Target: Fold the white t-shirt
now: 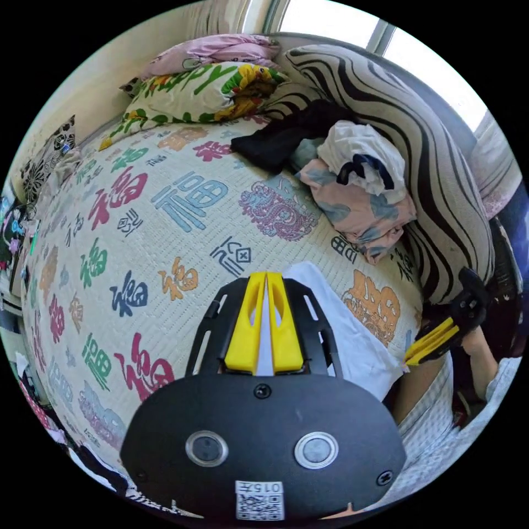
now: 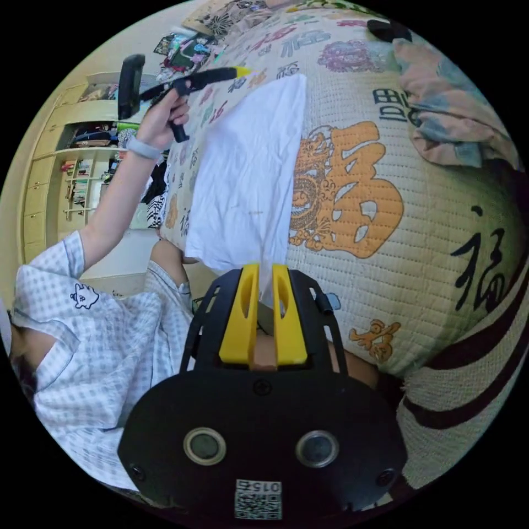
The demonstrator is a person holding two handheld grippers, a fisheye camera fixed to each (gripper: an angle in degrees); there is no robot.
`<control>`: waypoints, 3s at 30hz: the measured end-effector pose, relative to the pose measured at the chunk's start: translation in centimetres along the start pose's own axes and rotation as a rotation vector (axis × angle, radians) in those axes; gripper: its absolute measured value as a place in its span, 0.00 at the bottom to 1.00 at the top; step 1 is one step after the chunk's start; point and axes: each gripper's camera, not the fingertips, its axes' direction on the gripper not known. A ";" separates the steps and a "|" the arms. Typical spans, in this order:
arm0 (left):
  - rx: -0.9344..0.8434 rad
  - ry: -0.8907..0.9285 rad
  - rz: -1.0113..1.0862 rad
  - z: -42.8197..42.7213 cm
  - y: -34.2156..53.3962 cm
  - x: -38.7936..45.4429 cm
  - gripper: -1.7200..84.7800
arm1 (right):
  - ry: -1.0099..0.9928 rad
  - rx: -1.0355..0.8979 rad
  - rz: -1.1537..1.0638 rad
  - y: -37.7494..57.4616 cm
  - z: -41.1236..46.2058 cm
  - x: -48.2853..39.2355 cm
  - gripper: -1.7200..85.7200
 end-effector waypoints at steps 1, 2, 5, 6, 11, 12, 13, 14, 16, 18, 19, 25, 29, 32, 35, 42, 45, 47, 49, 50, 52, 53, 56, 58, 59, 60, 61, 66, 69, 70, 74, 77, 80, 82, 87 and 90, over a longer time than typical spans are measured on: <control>0.017 0.006 -0.017 -1.1 1.1 -0.6 0.05 | 0.006 0.042 -0.018 0.3 -1.3 -0.4 0.08; 0.049 0.022 -0.060 -3.2 3.7 -1.9 0.07 | 0.000 0.086 -0.052 0.5 -2.5 -1.0 0.09; 0.040 0.062 -0.180 -5.8 11.6 -4.0 0.10 | 0.013 0.148 -0.136 -0.1 -4.0 -3.0 0.10; 0.016 0.079 -0.222 -5.7 14.7 -4.3 0.10 | 0.023 0.140 -0.145 -0.4 -3.9 -3.3 0.10; -0.115 0.078 -0.296 -2.3 21.5 -4.2 0.05 | 0.018 -0.062 -0.165 -3.3 0.4 -5.1 0.10; -0.105 0.056 -0.274 -2.0 22.1 -4.2 0.03 | 0.011 -0.081 -0.163 -3.4 0.9 -5.3 0.09; -0.092 0.051 -0.273 -2.2 22.3 -4.4 0.03 | 0.019 -0.106 -0.163 -3.4 1.6 -5.8 0.09; -0.087 0.058 -0.279 -2.4 22.6 -4.9 0.02 | 0.056 -0.104 -0.165 -3.2 1.8 -6.4 0.09; -0.083 0.051 -0.296 -3.2 22.9 -5.8 0.02 | 0.112 -0.098 -0.187 -2.6 1.4 -7.5 0.09; -0.065 0.061 -0.312 -4.3 23.7 -6.9 0.02 | 0.128 -0.102 -0.194 -2.2 0.9 -8.2 0.09; -0.063 0.065 -0.316 -4.5 23.9 -7.2 0.02 | 0.123 -0.111 -0.191 -2.0 0.4 -8.3 0.08; 0.092 -0.056 -0.286 -9.6 22.4 -11.4 0.08 | 0.017 0.161 -0.182 -1.4 -8.7 -5.9 0.10; 0.174 0.066 -0.401 -9.8 21.4 -19.4 0.11 | -0.080 0.370 -0.147 -2.6 -14.0 -0.9 0.14; 0.185 0.360 -0.445 -8.1 22.4 -25.1 0.14 | -0.318 0.405 -0.164 -2.8 -14.9 2.4 0.17; 0.176 0.481 -0.474 -6.2 23.4 -28.3 0.16 | -0.289 0.389 -0.138 -3.3 -14.9 3.6 0.18; 0.238 0.830 -0.468 -2.7 22.4 -31.8 0.10 | -0.504 0.260 -0.208 -7.0 -13.4 3.2 0.14; 0.192 0.872 -0.453 -2.2 22.1 -32.5 0.04 | -0.511 0.159 -0.228 -8.5 -12.2 1.6 0.10; 0.207 0.827 -0.406 -3.3 22.1 -32.5 0.03 | -0.444 0.180 -0.255 -7.9 -12.9 0.1 0.08; 0.256 0.812 -0.368 -5.0 22.1 -32.8 0.03 | -0.399 0.220 -0.290 -6.9 -14.3 -1.1 0.08; 0.313 0.808 -0.341 -6.4 22.1 -32.9 0.03 | -0.379 0.251 -0.318 -6.1 -15.3 -1.9 0.07; 0.385 0.772 -0.278 -9.0 21.8 -32.6 0.02 | -0.346 0.303 -0.379 -4.9 -17.0 -3.5 0.07; 0.409 0.738 -0.215 -10.8 21.6 -31.8 0.02 | -0.317 0.317 -0.427 -4.0 -17.8 -4.9 0.07; 0.399 0.659 -0.043 -14.3 21.7 -28.2 0.03 | -0.212 0.300 -0.533 -1.4 -18.3 -8.2 0.06; 0.386 0.616 0.044 -16.0 22.7 -25.6 0.03 | -0.184 0.289 -0.587 0.8 -18.0 -9.7 0.06; 0.388 0.605 0.094 -16.9 23.9 -23.9 0.03 | -0.176 0.285 -0.617 2.6 -17.6 -10.5 0.06; 0.384 0.602 0.137 -17.6 25.2 -22.1 0.03 | -0.174 0.283 -0.629 3.5 -17.3 -10.9 0.06; 0.381 0.602 0.152 -17.8 25.9 -21.2 0.03 | -0.167 0.273 -0.648 5.4 -16.5 -11.5 0.06; 0.223 0.565 0.232 -16.3 31.8 -13.2 0.04 | -0.088 0.145 -0.626 11.9 -11.0 -13.1 0.06; 0.079 0.459 0.213 -13.6 34.4 -10.0 0.05 | -0.016 0.068 -0.579 13.9 -7.1 -13.1 0.07; 0.057 0.438 0.205 -13.1 34.8 -9.6 0.05 | 0.007 0.030 -0.553 14.2 -5.7 -12.8 0.07; 0.036 0.356 0.123 -12.4 36.9 -7.3 0.08 | 0.025 -0.079 -0.465 14.9 -3.2 -11.9 0.09; 0.033 0.315 0.090 -14.1 37.6 -6.6 0.09 | -0.020 -0.032 -0.394 16.0 -5.1 -11.1 0.09; 0.083 0.347 0.049 -16.5 38.1 -6.9 0.08 | -0.028 0.090 -0.378 17.0 -7.6 -11.9 0.10; 0.163 0.366 0.005 -18.0 37.6 -7.0 0.09 | -0.038 0.158 -0.417 16.9 -8.3 -13.2 0.10; 0.017 0.433 0.023 -12.4 33.1 -4.3 0.07 | -0.050 0.028 -0.442 12.5 -3.3 -14.7 0.06; -0.139 0.399 -0.006 -8.2 33.9 -4.1 0.04 | 0.040 -0.168 -0.353 11.4 0.9 -12.4 0.03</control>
